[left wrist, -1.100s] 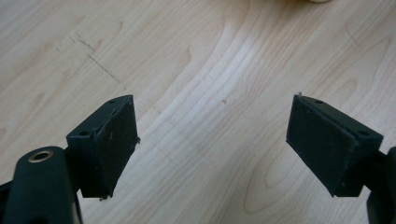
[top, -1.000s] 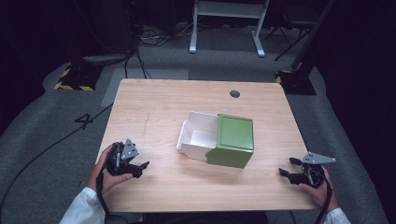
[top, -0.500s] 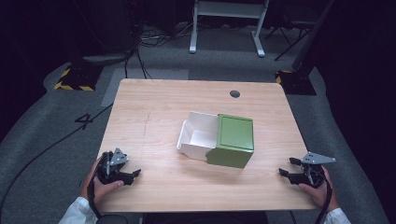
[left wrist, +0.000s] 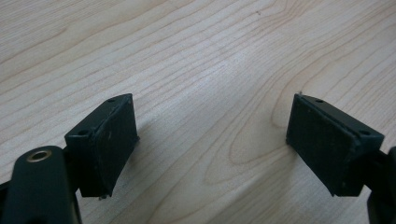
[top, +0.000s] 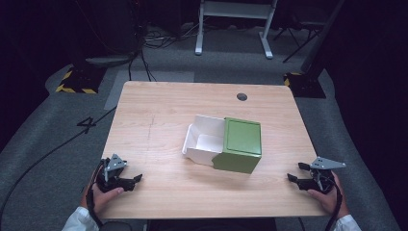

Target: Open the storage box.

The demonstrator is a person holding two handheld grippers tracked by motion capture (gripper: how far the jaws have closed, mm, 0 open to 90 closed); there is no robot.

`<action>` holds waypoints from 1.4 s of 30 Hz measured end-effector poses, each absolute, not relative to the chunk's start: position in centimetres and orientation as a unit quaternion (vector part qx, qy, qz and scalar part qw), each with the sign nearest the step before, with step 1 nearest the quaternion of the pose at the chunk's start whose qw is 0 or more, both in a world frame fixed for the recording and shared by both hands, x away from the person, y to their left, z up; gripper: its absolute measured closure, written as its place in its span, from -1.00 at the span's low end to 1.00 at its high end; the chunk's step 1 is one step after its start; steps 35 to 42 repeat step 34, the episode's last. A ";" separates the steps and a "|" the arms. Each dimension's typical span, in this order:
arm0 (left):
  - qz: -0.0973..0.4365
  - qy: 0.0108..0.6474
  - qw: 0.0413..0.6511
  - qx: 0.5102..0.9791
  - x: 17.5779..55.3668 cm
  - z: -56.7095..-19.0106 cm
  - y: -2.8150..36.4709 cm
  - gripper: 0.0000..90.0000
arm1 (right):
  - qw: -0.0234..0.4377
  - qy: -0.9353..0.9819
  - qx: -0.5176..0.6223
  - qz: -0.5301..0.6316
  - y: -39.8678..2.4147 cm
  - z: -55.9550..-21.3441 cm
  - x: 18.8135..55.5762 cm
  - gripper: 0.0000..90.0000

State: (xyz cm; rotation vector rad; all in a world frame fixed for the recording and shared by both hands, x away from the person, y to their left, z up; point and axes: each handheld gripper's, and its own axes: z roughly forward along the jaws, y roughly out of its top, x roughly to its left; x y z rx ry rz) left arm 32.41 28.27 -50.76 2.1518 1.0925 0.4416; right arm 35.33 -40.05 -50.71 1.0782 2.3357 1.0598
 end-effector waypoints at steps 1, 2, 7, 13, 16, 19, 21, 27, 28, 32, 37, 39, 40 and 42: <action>0.169 0.420 0.337 0.826 32.4 -50.8 28.3 -0.63 | 0.179 0.826 0.381 0.375 -40.1 -50.7 35.3 -0.44; 0.168 0.420 0.337 0.826 32.4 -50.8 28.3 -0.63 | 0.179 0.826 0.381 0.375 -40.0 -50.7 35.3 -0.44; 0.169 0.420 0.337 0.826 32.4 -50.8 28.3 -0.63 | 0.181 0.826 0.382 0.373 -40.0 -50.7 35.3 -0.44; 0.169 0.420 0.337 0.826 32.4 -50.8 28.3 -0.63 | 0.180 0.826 0.382 0.374 -40.0 -50.7 35.3 -0.44; 0.169 0.420 0.337 0.825 32.4 -50.8 28.3 -0.63 | 0.180 0.826 0.383 0.374 -40.0 -50.7 35.3 -0.45; 0.169 0.420 0.337 0.825 32.4 -50.8 28.3 -0.63 | 0.180 0.826 0.382 0.374 -40.0 -50.7 35.3 -0.44; 0.169 0.420 0.337 0.826 32.4 -50.8 28.3 -0.63 | 0.180 0.826 0.382 0.374 -40.0 -50.7 35.3 -0.44; 0.167 0.422 0.337 0.825 32.4 -50.7 28.3 -0.63 | 0.179 0.826 0.382 0.374 -40.0 -50.7 35.3 -0.44; 0.168 0.422 0.337 0.825 32.4 -50.7 28.3 -0.63 | 0.179 0.826 0.382 0.375 -40.1 -50.7 35.3 -0.44; 0.168 0.423 0.337 0.824 32.4 -50.7 28.3 -0.63 | 0.179 0.826 0.382 0.375 -40.1 -50.7 35.3 -0.44; 0.168 0.423 0.337 0.824 32.4 -50.7 28.3 -0.63 | 0.179 0.826 0.381 0.375 -40.1 -50.7 35.3 -0.44; 0.168 0.423 0.337 0.824 32.4 -50.7 28.3 -0.63 | 0.179 0.826 0.381 0.375 -40.1 -50.7 35.3 -0.44; 0.168 0.423 0.337 0.824 32.4 -50.7 28.3 -0.63 | 0.179 0.826 0.381 0.375 -40.1 -50.7 35.3 -0.44; 0.168 0.423 0.337 0.824 32.4 -50.7 28.3 -0.63 | 0.179 0.826 0.381 0.375 -40.1 -50.7 35.3 -0.44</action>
